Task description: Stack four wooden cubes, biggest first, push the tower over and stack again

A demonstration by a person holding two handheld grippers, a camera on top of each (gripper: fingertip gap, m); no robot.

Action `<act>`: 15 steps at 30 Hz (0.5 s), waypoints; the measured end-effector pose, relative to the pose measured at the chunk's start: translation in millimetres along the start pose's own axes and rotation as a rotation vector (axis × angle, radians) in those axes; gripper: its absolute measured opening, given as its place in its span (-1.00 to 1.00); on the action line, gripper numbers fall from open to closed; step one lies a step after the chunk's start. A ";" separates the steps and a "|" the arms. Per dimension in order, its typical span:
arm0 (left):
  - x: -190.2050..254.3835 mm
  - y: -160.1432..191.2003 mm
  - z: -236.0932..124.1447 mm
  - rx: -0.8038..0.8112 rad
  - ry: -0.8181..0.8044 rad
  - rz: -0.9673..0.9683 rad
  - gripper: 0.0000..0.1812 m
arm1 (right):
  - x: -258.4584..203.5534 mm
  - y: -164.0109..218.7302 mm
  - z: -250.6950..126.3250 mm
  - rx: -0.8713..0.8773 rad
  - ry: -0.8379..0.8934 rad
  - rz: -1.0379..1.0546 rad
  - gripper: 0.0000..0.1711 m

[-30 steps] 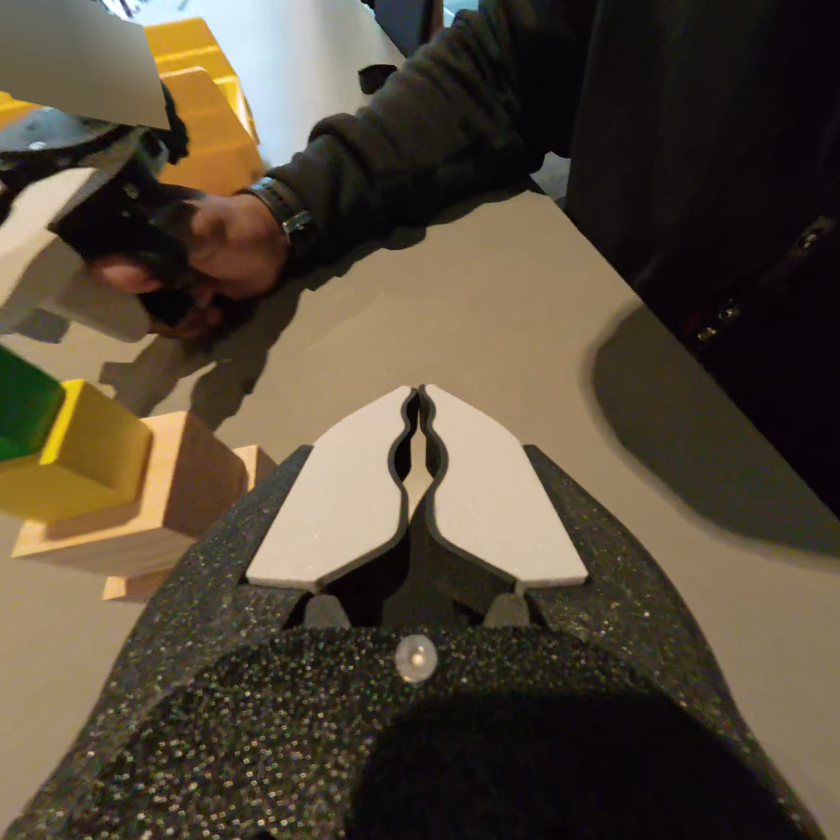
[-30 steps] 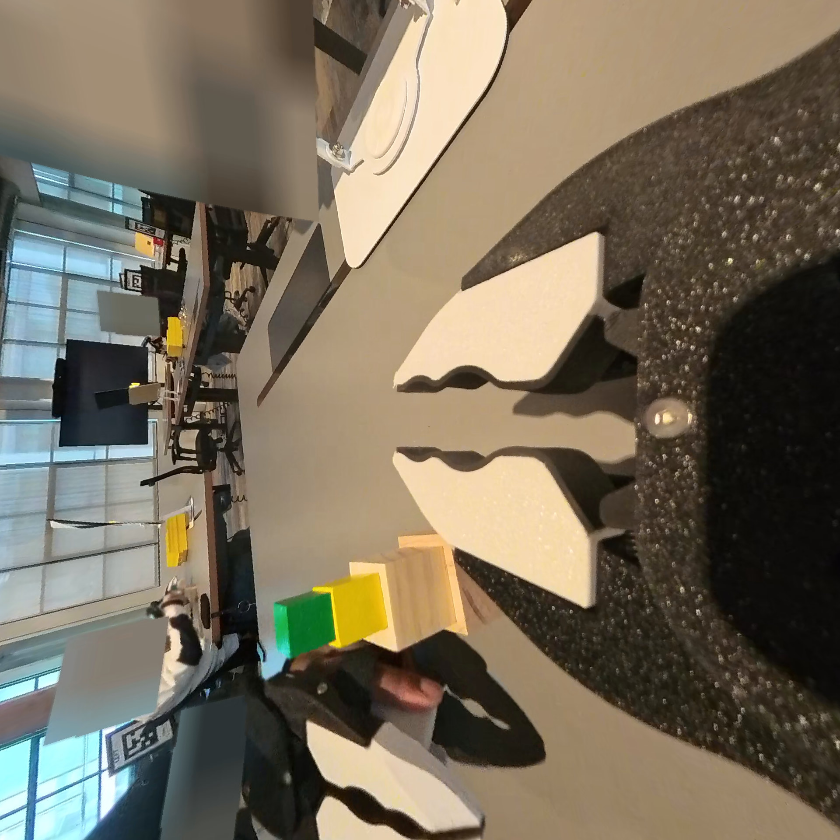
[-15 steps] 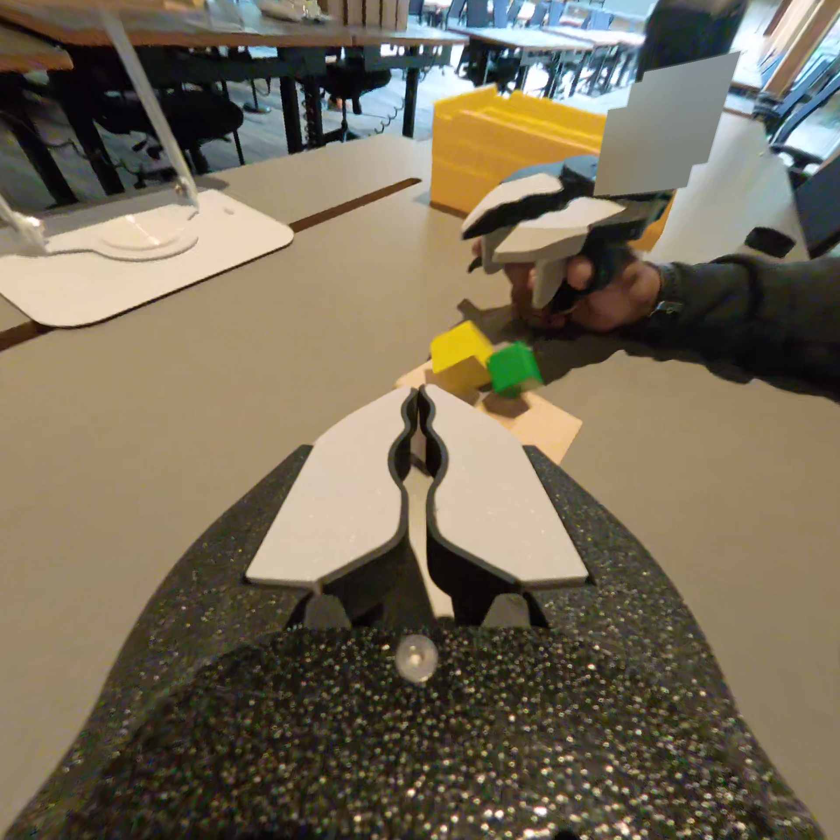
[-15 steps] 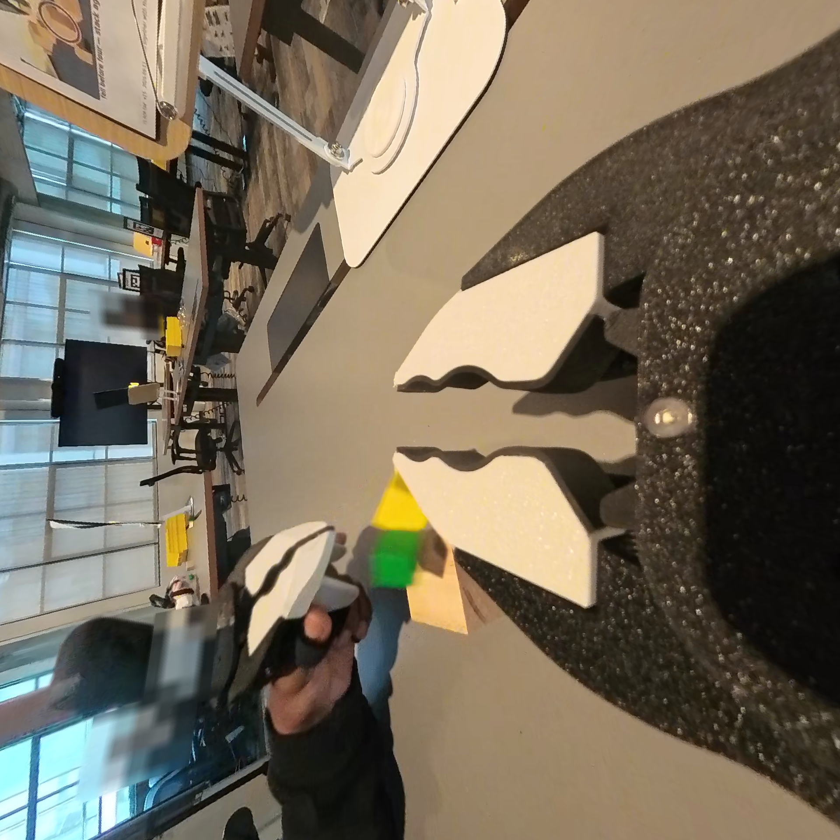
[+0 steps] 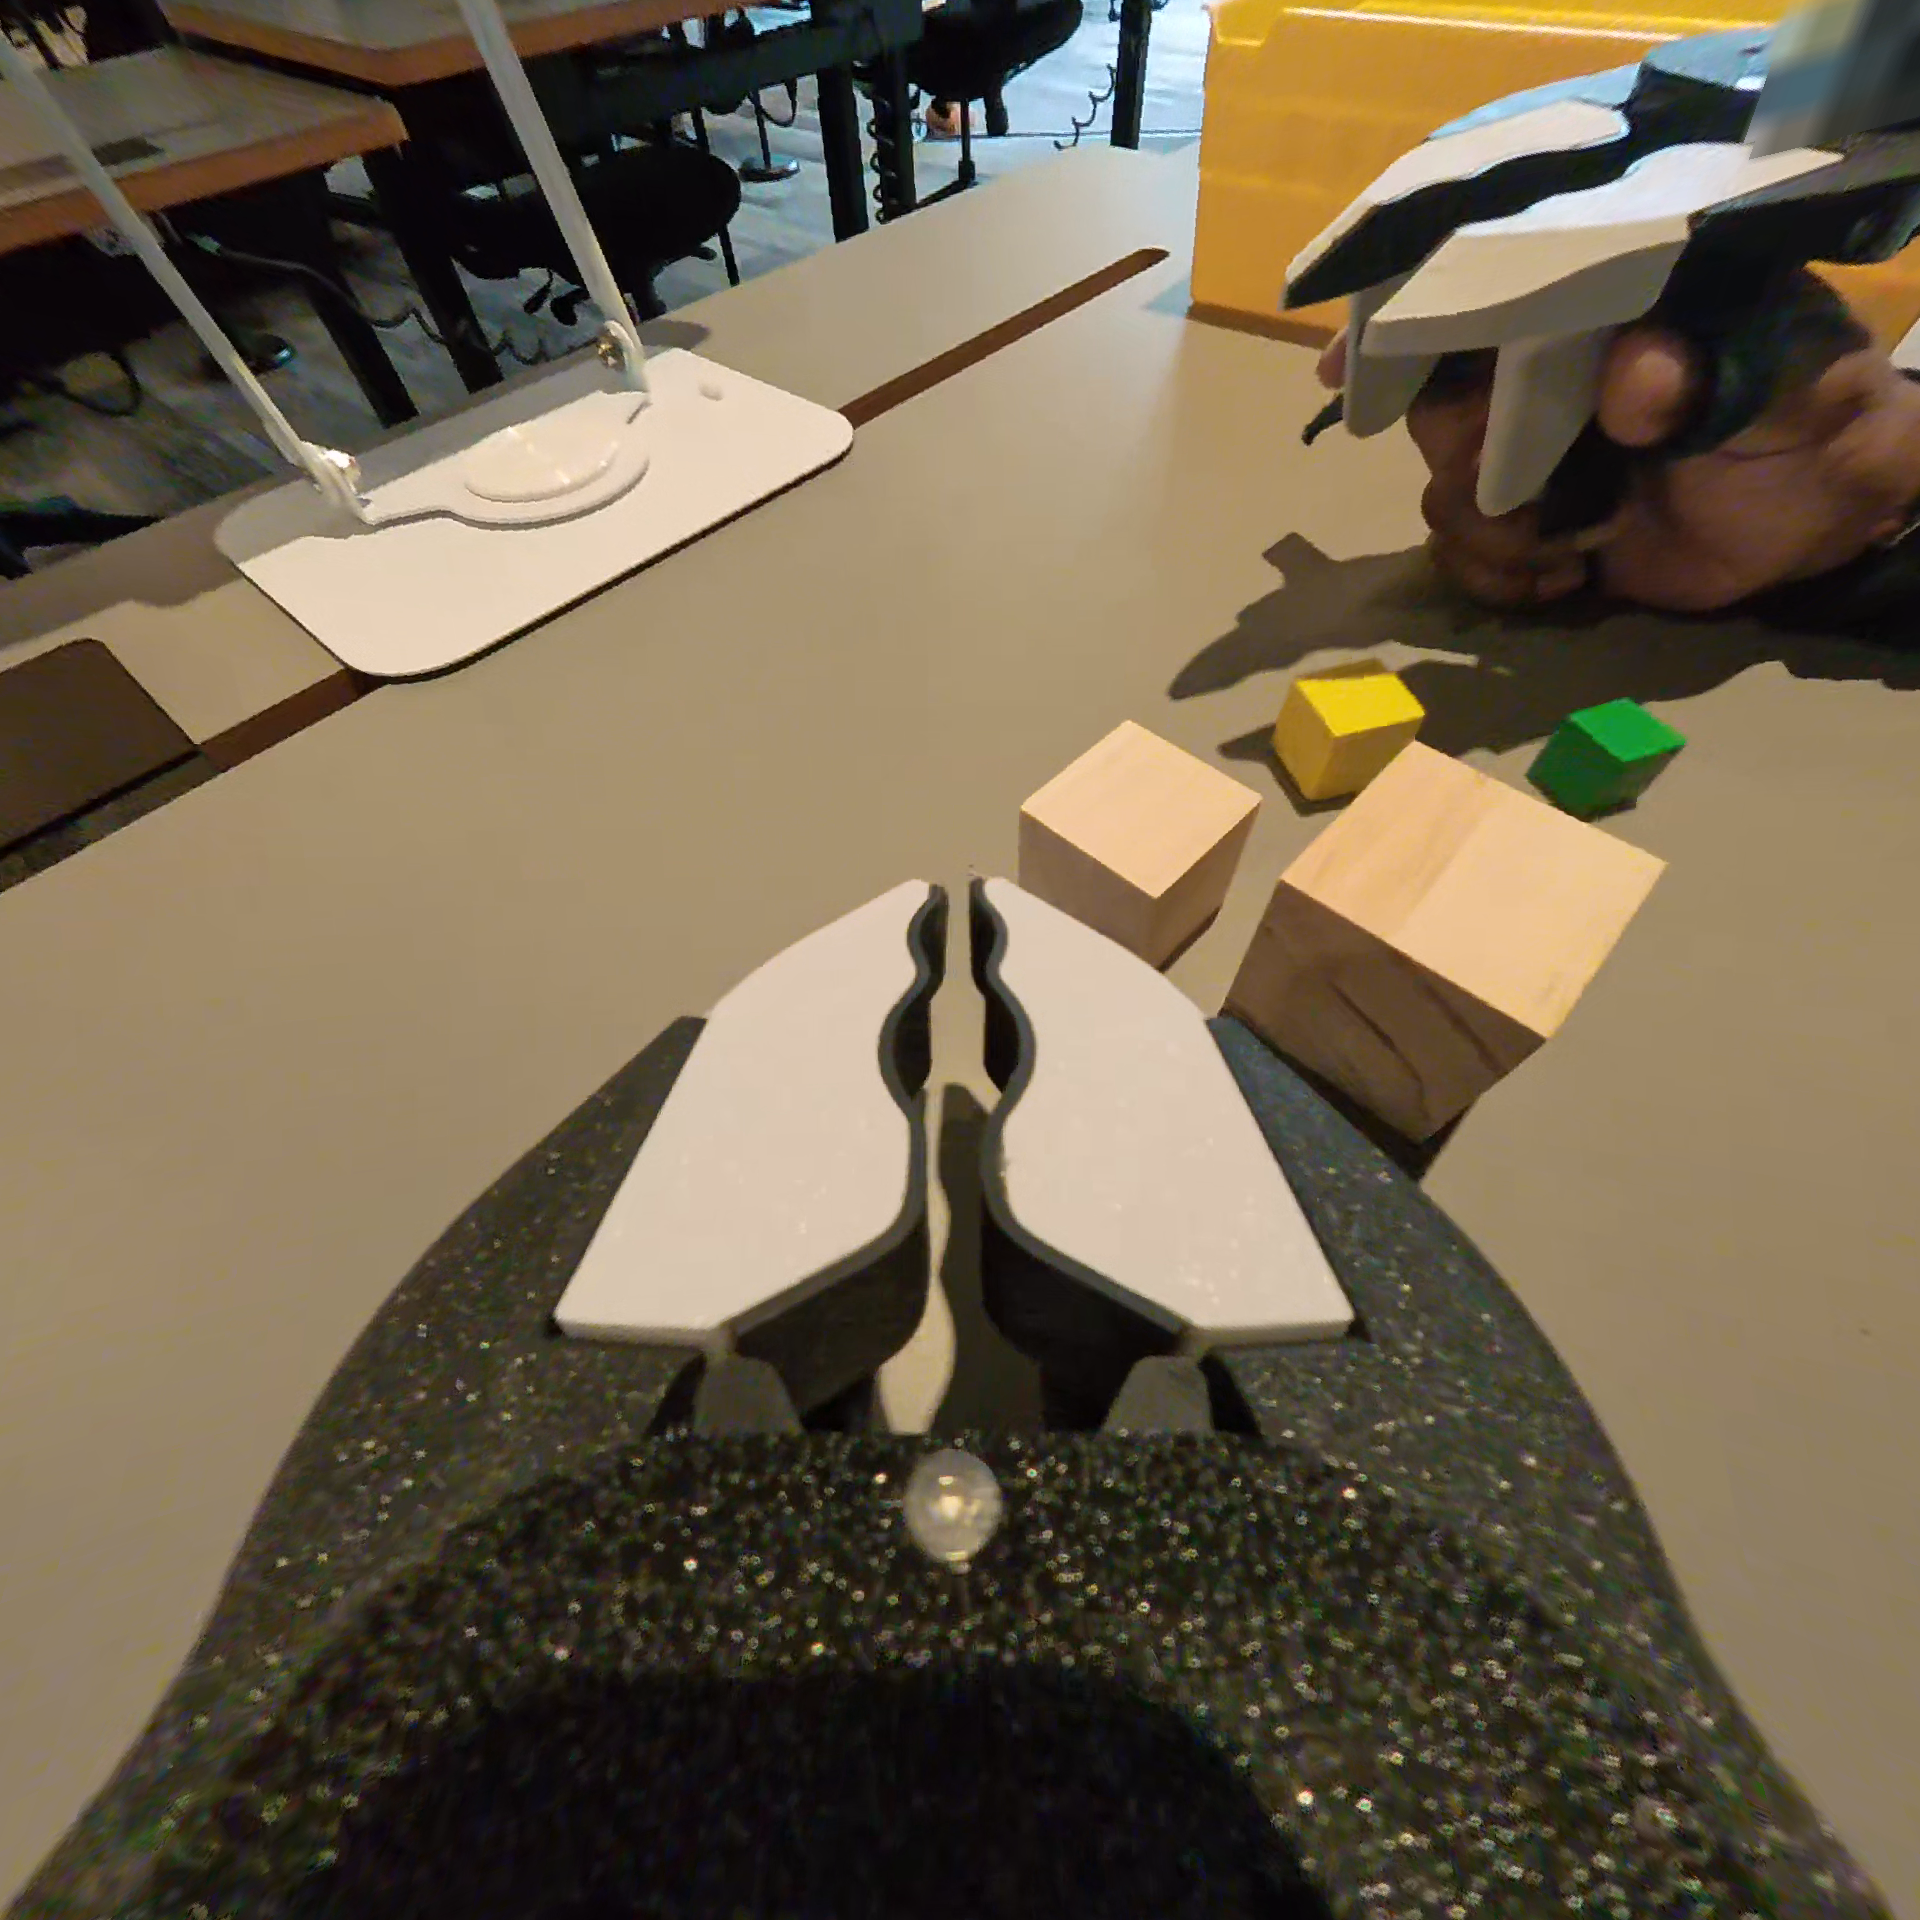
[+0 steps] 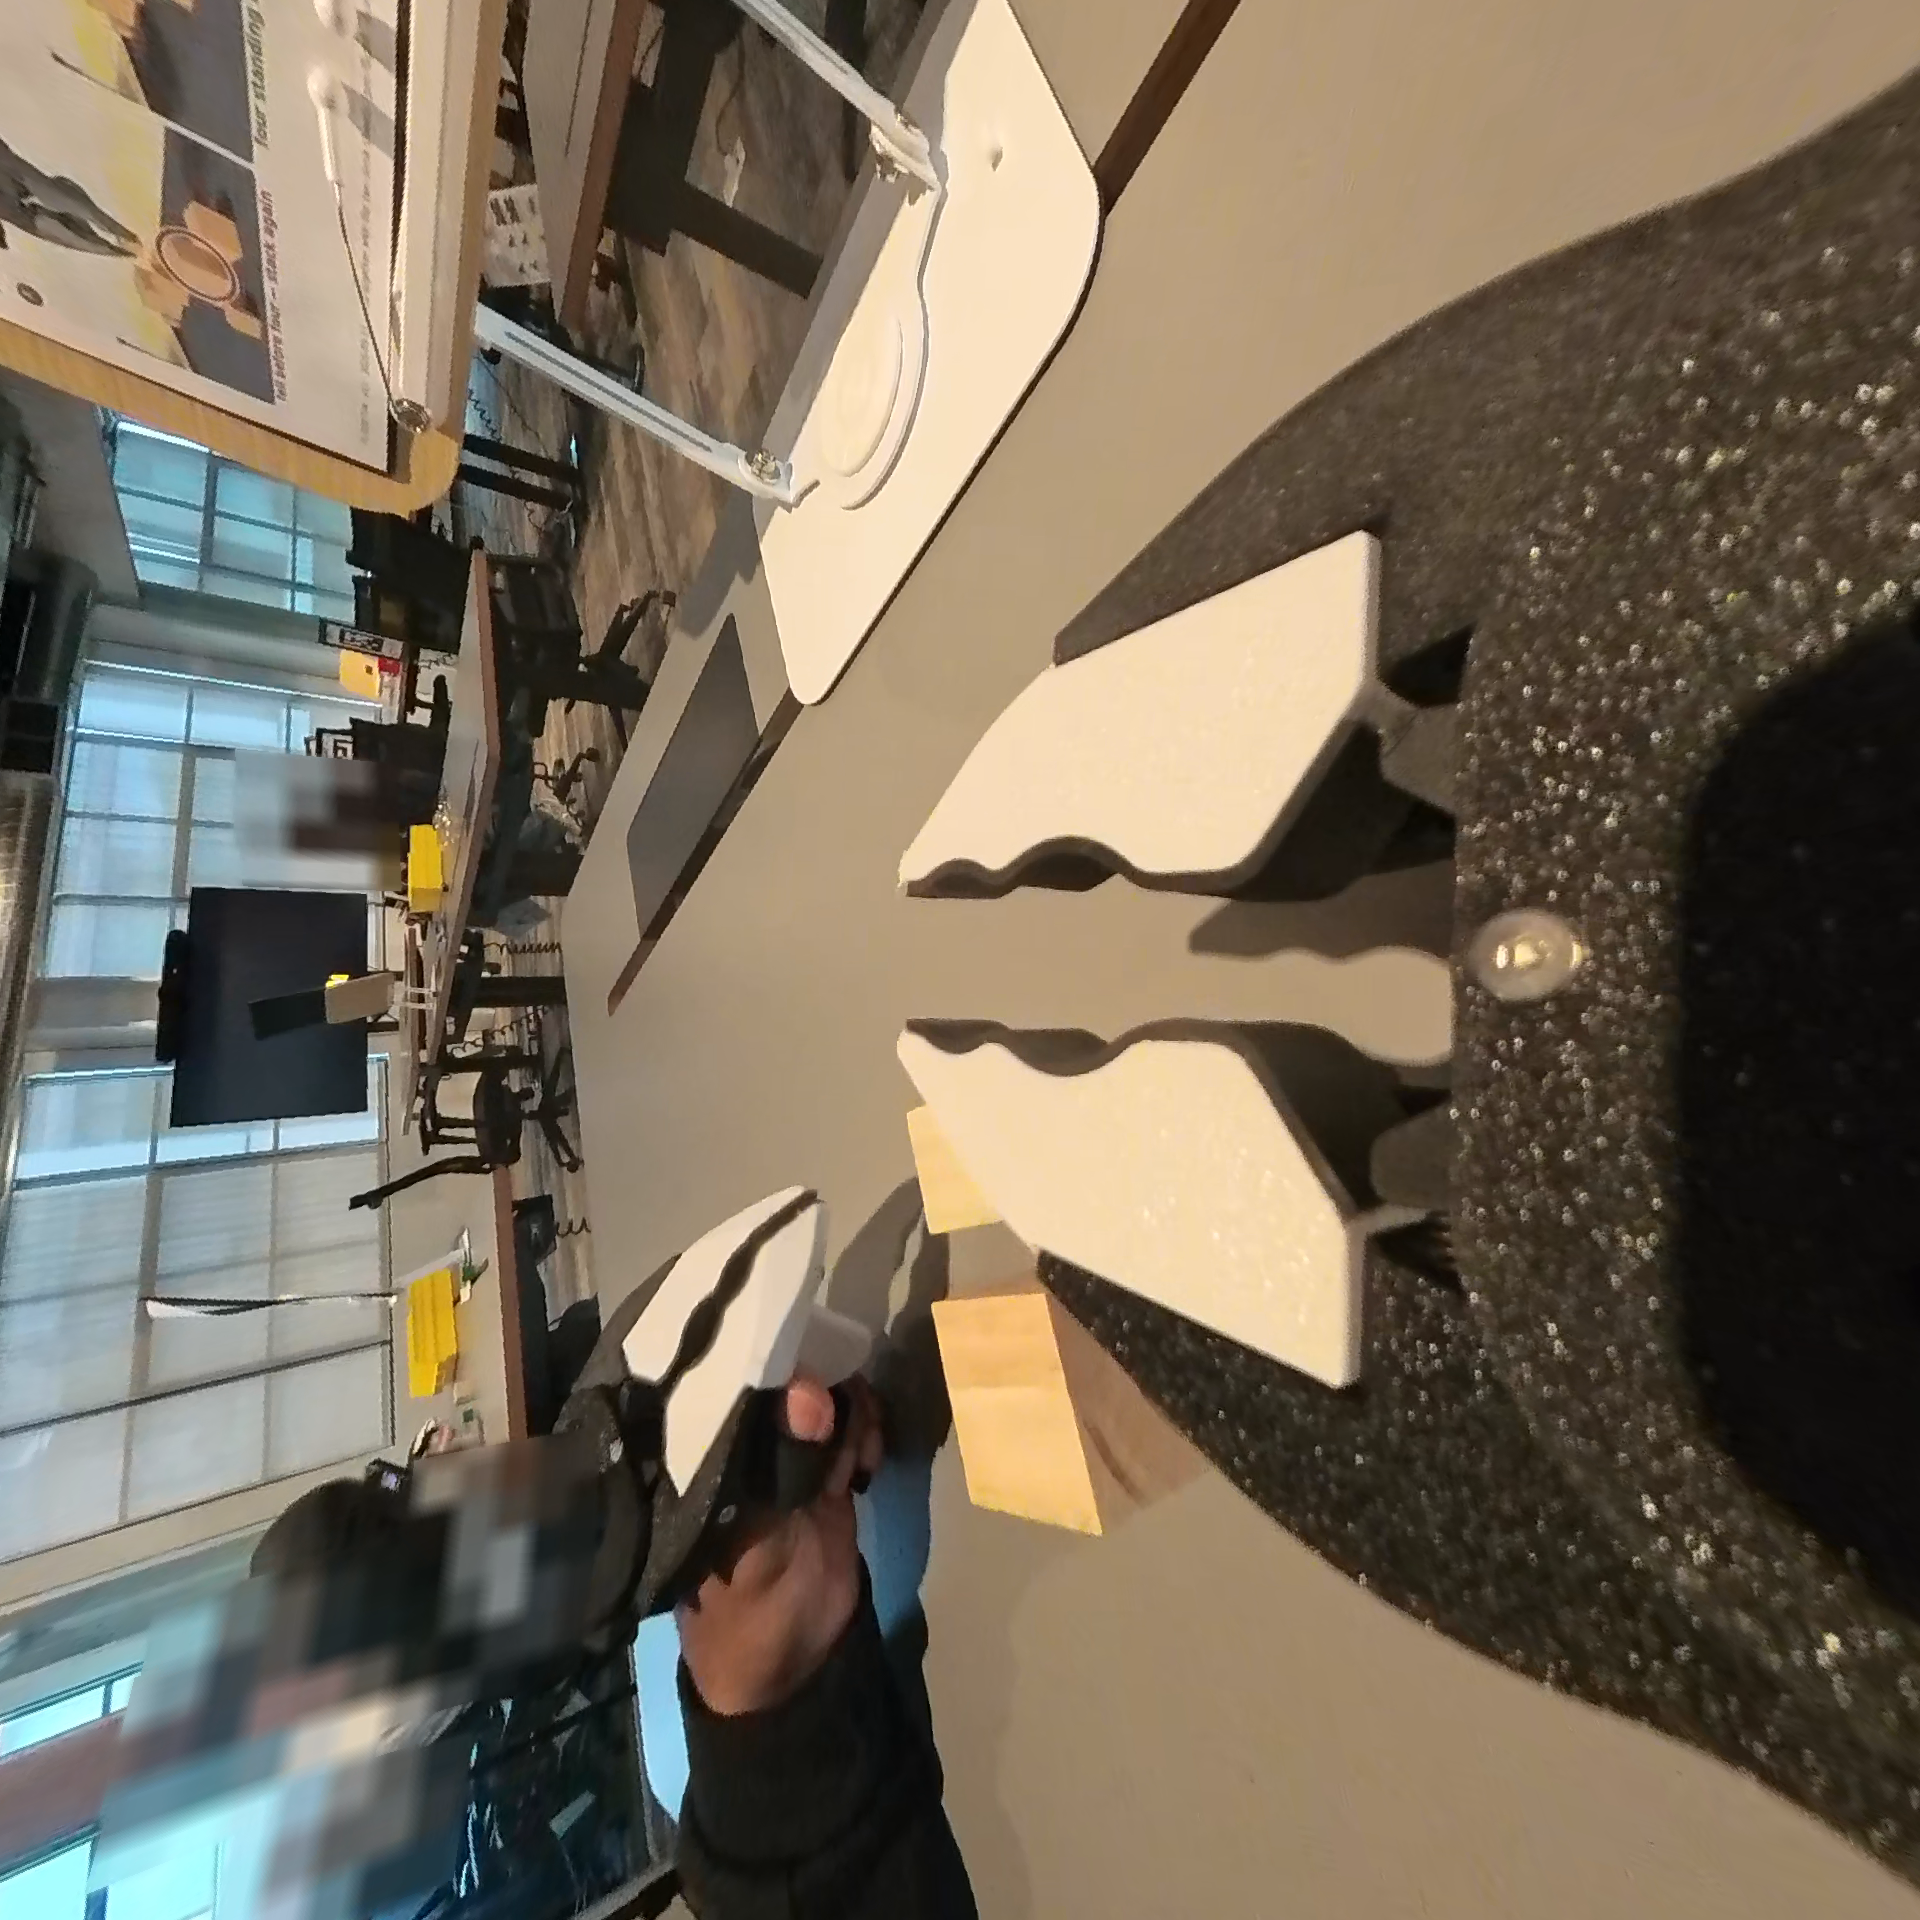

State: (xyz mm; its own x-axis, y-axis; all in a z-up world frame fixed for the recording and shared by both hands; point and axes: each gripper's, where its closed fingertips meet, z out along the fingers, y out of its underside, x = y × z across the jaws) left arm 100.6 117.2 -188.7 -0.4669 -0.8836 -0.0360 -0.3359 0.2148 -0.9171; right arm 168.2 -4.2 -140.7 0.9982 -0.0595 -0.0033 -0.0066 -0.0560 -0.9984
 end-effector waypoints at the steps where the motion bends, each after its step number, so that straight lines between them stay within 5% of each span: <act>1: 1.0 0.3 0.5 -0.003 0.008 0.002 -0.94 | -0.2 0.2 0.2 -0.002 -0.001 0.000 -0.74; 9: 21.9 -0.3 3.2 0.010 0.137 0.184 -0.77 | -3.7 2.9 2.7 -0.025 -0.024 -0.006 -0.69; 15: 31.8 16.7 15.1 -0.085 0.280 0.382 -0.44 | -4.8 4.7 4.3 -0.040 -0.034 -0.006 -0.66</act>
State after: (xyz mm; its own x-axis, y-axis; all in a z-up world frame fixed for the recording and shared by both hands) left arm 92.5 86.4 -211.1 -0.7680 -0.5917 -0.2450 -0.1576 0.5454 -0.8232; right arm 163.7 0.1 -145.6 0.9997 -0.0256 0.0004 -0.0021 -0.0957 -0.9954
